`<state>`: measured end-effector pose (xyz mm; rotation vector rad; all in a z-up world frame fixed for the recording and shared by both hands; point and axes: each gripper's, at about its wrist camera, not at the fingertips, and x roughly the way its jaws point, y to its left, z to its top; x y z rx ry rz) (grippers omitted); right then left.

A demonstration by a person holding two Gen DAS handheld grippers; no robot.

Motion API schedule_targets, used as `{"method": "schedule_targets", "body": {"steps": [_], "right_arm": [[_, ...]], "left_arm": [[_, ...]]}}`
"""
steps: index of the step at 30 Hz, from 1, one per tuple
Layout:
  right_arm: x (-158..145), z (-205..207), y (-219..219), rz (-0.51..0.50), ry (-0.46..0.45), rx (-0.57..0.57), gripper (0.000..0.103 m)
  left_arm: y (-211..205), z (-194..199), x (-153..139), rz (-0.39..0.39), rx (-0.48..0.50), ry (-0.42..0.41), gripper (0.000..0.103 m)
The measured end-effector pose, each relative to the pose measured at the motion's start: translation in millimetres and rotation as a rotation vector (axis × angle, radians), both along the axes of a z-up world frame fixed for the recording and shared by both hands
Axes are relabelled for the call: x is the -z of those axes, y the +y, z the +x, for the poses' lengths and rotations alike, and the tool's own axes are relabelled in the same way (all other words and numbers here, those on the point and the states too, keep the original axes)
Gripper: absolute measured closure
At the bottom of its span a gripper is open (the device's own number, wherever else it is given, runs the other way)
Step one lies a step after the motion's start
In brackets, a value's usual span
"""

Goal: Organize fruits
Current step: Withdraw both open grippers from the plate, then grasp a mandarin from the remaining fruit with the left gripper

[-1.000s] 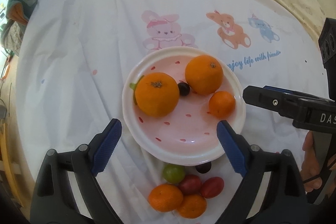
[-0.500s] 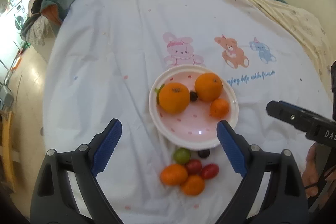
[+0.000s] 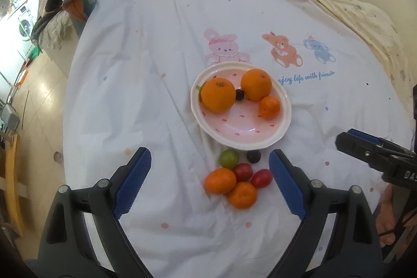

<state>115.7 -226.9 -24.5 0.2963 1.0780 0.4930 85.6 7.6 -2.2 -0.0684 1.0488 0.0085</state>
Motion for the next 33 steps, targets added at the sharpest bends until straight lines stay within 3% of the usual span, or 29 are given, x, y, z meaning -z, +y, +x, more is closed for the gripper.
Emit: {"method": "schedule_targets", "body": {"steps": [8,12,17,19,21,27,31,32,33], "right_arm": [[11,-7,-10,-0.034,0.022,0.075,0.022],[16,-2,-11,-0.032,0.033,0.089,0.022],[24,4,-7,-0.017,0.060,0.097,0.022],[23,6,-5,-0.016,0.058,0.086,0.022],[24,7,-4,-0.018,0.059,0.083,0.022],[27,8,-3,-0.011,0.080,0.078,0.022],[28,8,-1,-0.013,0.083,0.069,0.022],[27,8,-1,-0.016,0.077,0.067,0.022],[26,8,-2,-0.017,0.073,0.067,0.022]], "left_arm": [[12,0,19,-0.031,-0.037,0.037,0.013],[16,5,31,0.014,-0.052,0.063,0.013],[39,5,52,-0.030,-0.146,0.135,0.015],[39,6,58,-0.018,-0.134,0.160,0.017],[33,7,67,-0.019,-0.102,0.195,0.026],[14,10,93,-0.099,-0.045,0.315,0.026],[0,14,104,-0.124,-0.031,0.319,0.026],[-1,16,107,-0.130,-0.043,0.325,0.029],[0,18,110,-0.132,-0.050,0.328,0.038]]}}
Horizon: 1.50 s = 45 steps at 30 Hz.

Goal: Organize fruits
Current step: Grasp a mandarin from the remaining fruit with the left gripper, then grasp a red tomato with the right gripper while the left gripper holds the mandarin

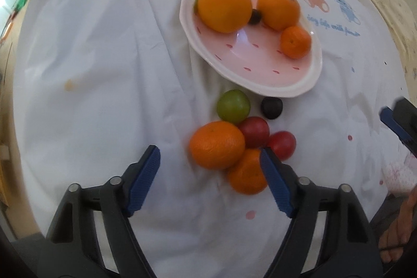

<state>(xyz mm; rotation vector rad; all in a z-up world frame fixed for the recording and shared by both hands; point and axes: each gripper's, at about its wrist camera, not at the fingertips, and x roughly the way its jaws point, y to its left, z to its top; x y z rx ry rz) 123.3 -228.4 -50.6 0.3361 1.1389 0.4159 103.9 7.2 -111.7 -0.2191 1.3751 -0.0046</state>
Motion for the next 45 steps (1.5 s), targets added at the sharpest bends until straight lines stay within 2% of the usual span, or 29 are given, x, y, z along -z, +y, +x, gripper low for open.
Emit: {"method": "schedule_targets", "body": {"steps": [1,7,8,13,17,19,22,26,27,28,31,39,42,45], "right_arm": [[-1,-1,-1,-0.001,-0.004,0.000,0.022],[-2,-3,-5,-0.007,-0.010,0.010,0.022],[0,-3,-6,-0.013,-0.008,0.010,0.022],[2,-3,-5,-0.008,0.005,0.005,0.022],[13,-1,-2,0.082,0.078,-0.021,0.022],[18,-2,2,0.113,0.107,-0.036,0.022],[31,0,9,0.136,0.161,-0.046,0.022],[50,5,22,0.145,0.239,-0.066,0.023],[52,6,25,0.138,0.246,-0.071,0.026],[56,7,31,0.122,0.252,-0.082,0.034],[64,7,42,0.083,0.262,-0.111,0.040],[86,5,65,-0.007,0.270,-0.169,0.041],[90,7,70,0.006,0.265,-0.186,0.054],[91,8,70,0.029,0.269,-0.184,0.055]], "left_arm": [[0,3,5,0.000,-0.007,0.014,0.042],[3,9,14,-0.034,-0.043,0.034,0.050],[3,8,14,-0.064,-0.039,0.032,0.062],[3,2,2,-0.048,-0.022,-0.004,0.063],[11,-10,-17,-0.050,-0.022,-0.057,0.063],[16,-16,-26,-0.028,-0.031,-0.084,0.063],[17,-25,-48,0.097,-0.027,-0.185,0.063],[24,-31,-70,0.122,-0.035,-0.273,0.063],[25,-30,-72,0.123,-0.043,-0.279,0.063],[30,-31,-76,0.110,-0.063,-0.284,0.063],[34,-25,-77,0.075,-0.090,-0.274,0.063],[26,-25,-78,0.061,-0.078,-0.263,0.063],[26,-24,-76,0.056,-0.080,-0.255,0.063],[27,-23,-75,0.055,-0.086,-0.248,0.063]]}}
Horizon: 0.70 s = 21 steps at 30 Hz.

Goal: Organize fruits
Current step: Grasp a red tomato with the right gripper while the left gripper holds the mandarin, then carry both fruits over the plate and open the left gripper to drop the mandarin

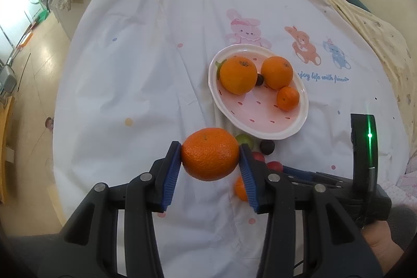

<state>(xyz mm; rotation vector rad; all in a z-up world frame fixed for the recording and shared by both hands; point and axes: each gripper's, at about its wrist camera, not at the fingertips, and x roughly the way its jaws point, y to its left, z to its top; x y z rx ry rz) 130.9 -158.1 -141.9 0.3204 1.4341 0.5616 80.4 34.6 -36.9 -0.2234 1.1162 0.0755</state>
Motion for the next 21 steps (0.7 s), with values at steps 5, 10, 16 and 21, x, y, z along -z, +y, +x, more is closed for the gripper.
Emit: {"method": "schedule_targets", "body": {"steps": [5,10,16,21], "right_arm": [[1,-4,-9,0.013,0.007,0.007,0.062],[-8,-8,-18,0.022,-0.006,0.039,0.062],[-30,-10,-43,0.034,-0.049,0.095,0.062],[-48,-8,-63,0.045,-0.102,0.137,0.062]], "left_arm": [[2,2,6,-0.012,-0.011,0.024,0.063],[-1,4,11,0.004,-0.006,0.034,0.063],[-6,3,14,0.053,0.010,0.011,0.063],[-6,5,19,0.086,0.011,0.005,0.063]]}}
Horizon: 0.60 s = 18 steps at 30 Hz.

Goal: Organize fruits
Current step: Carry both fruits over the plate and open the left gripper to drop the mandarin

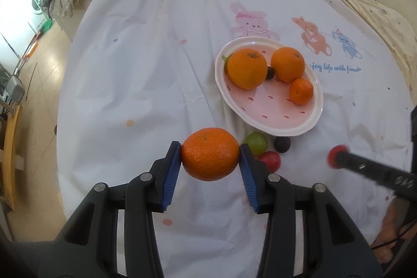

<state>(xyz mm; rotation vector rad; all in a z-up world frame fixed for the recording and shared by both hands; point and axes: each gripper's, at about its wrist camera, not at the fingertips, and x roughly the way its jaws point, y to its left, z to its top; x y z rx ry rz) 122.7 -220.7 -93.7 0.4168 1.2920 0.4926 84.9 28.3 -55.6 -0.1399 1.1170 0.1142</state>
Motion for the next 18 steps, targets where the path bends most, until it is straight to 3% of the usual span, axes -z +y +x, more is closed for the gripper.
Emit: {"method": "schedule_targets", "body": {"steps": [11,13,18], "right_arm": [[-31,15,-20,0.054,-0.071,0.063,0.062],[-39,22,-23,0.064,-0.081,0.068,0.062],[-60,46,-32,0.061,-0.127,0.059,0.062]], "left_arm": [[2,3,15,0.053,-0.002,0.035,0.063],[0,9,7,0.056,0.022,0.073,0.063],[-3,32,-25,0.026,0.048,0.039,0.063]]}}
